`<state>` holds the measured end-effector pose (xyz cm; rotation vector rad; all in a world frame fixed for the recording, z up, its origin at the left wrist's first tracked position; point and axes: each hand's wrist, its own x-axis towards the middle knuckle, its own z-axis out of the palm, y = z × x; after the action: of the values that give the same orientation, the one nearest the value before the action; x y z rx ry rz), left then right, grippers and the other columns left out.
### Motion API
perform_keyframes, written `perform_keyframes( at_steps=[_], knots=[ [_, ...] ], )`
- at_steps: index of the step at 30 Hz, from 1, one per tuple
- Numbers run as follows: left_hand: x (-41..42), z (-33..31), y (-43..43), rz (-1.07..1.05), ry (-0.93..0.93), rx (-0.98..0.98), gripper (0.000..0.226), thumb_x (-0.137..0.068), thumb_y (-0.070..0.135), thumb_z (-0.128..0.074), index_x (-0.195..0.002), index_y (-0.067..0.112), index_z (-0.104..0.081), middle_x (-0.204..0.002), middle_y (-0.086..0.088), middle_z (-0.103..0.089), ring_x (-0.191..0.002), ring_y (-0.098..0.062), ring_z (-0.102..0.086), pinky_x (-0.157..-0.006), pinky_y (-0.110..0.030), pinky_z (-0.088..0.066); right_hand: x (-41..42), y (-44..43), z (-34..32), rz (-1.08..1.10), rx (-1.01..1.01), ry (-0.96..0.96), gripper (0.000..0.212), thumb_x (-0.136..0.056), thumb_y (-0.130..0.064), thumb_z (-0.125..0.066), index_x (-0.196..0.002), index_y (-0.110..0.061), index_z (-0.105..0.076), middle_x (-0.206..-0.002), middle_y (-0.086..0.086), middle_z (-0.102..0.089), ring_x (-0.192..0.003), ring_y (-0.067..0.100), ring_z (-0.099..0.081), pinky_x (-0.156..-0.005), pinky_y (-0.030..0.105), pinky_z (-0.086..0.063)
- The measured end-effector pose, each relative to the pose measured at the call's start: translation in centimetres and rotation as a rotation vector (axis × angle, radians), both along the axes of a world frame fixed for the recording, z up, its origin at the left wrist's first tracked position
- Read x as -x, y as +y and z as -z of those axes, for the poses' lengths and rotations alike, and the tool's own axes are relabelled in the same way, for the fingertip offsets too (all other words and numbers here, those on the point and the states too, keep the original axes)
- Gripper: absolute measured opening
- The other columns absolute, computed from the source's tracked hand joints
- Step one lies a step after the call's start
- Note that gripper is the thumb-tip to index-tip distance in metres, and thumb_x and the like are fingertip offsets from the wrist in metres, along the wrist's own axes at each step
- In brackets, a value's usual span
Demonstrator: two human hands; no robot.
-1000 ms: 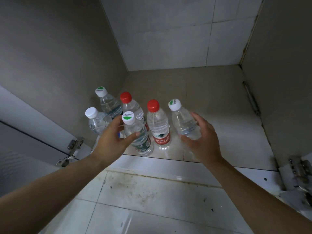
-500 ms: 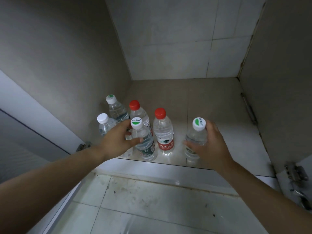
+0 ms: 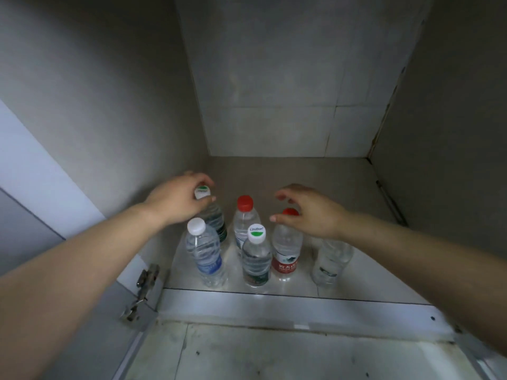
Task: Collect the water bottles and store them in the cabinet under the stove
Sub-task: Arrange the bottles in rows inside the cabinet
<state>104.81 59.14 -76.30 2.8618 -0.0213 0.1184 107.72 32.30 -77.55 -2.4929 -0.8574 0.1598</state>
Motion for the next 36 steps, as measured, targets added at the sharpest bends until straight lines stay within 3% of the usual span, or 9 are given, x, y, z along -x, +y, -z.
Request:
perform_keyframes(
  at_steps=[4,8,11,15,20,25,32,36],
  knots=[
    [-2.2,0.8,1.5,-0.088,0.015,0.017,0.043,-0.082,0.031,-0.065,-0.123,0.022,-0.054,-0.127,-0.009,-0.055,-0.115,-0.028,-0.053,-0.093,-0.034,-0.044,-1.0,4.6,-0.7,0.039,-0.001,0.052,0.054,-0.084,-0.039,-0.065,-0.130,-0.015,-0.050,-0.125,0.006,-0.057,-0.110,0.019,-0.054,-0.089,0.024,-0.040],
    [-3.2,2.3,1.5,-0.113,0.054,0.075,0.038,-0.080,0.023,-0.066,-0.117,0.022,-0.060,-0.122,-0.009,-0.061,-0.110,-0.028,-0.057,-0.087,-0.031,-0.045,-1.8,6.5,-0.3,0.087,-0.028,0.126,0.054,-0.082,-0.034,-0.067,-0.132,-0.021,-0.050,-0.126,0.004,-0.056,-0.099,0.010,-0.050,-0.086,0.021,-0.038],
    [-3.1,3.2,1.9,-0.116,0.039,0.087,0.040,-0.079,0.022,-0.068,-0.118,0.023,-0.059,-0.120,-0.010,-0.062,-0.108,-0.029,-0.058,-0.085,-0.030,-0.044,-2.8,7.2,0.6,0.078,-0.027,0.149,0.053,-0.082,-0.031,-0.069,-0.131,-0.020,-0.052,-0.125,0.003,-0.057,-0.099,0.012,-0.053,-0.085,0.020,-0.039],
    [-2.8,4.0,2.1,-0.151,0.036,0.221,0.039,-0.080,0.021,-0.071,-0.117,0.025,-0.059,-0.114,-0.004,-0.066,-0.105,-0.025,-0.060,-0.082,-0.026,-0.043,-3.5,7.8,1.3,0.020,-0.077,0.118,0.037,-0.080,-0.025,-0.071,-0.115,-0.018,-0.061,-0.111,0.000,-0.063,-0.085,0.009,-0.053,-0.075,0.019,-0.039],
    [-1.8,4.6,1.4,-0.205,-0.032,0.357,0.037,-0.079,0.021,-0.071,-0.114,0.024,-0.060,-0.107,-0.004,-0.068,-0.096,-0.023,-0.064,-0.079,-0.026,-0.046,-3.9,7.0,2.2,-0.096,-0.039,0.088,0.038,-0.071,-0.022,-0.079,-0.105,-0.020,-0.063,-0.094,-0.009,-0.060,-0.086,0.009,-0.057,-0.066,0.006,-0.037],
    [-2.1,3.9,1.1,-0.221,-0.011,0.261,0.034,-0.082,0.020,-0.068,-0.115,0.024,-0.060,-0.112,-0.002,-0.065,-0.100,-0.022,-0.060,-0.075,-0.021,-0.037,-5.6,6.7,2.3,-0.064,-0.041,0.005,0.032,-0.073,-0.013,-0.074,-0.104,-0.012,-0.065,-0.104,0.005,-0.068,-0.098,0.022,-0.061,-0.086,0.033,-0.047],
    [-2.7,4.8,0.8,-0.255,-0.037,0.294,0.031,-0.083,0.022,-0.065,-0.112,0.027,-0.059,-0.112,-0.004,-0.065,-0.095,-0.025,-0.061,-0.076,-0.025,-0.042,-7.5,5.4,2.8,0.019,-0.046,-0.080,0.021,-0.074,-0.008,-0.067,-0.094,-0.012,-0.065,-0.096,0.007,-0.067,-0.091,0.024,-0.060,-0.078,0.030,-0.043],
    [-2.7,5.0,0.9,-0.247,-0.023,0.310,0.031,-0.083,0.022,-0.065,-0.113,0.027,-0.058,-0.111,-0.006,-0.064,-0.091,-0.027,-0.061,-0.073,-0.025,-0.041,-8.4,4.2,3.2,0.087,-0.039,-0.043,0.026,-0.073,-0.010,-0.072,-0.098,-0.012,-0.066,-0.101,0.008,-0.067,-0.097,0.027,-0.060,-0.084,0.032,-0.046]
  ],
)
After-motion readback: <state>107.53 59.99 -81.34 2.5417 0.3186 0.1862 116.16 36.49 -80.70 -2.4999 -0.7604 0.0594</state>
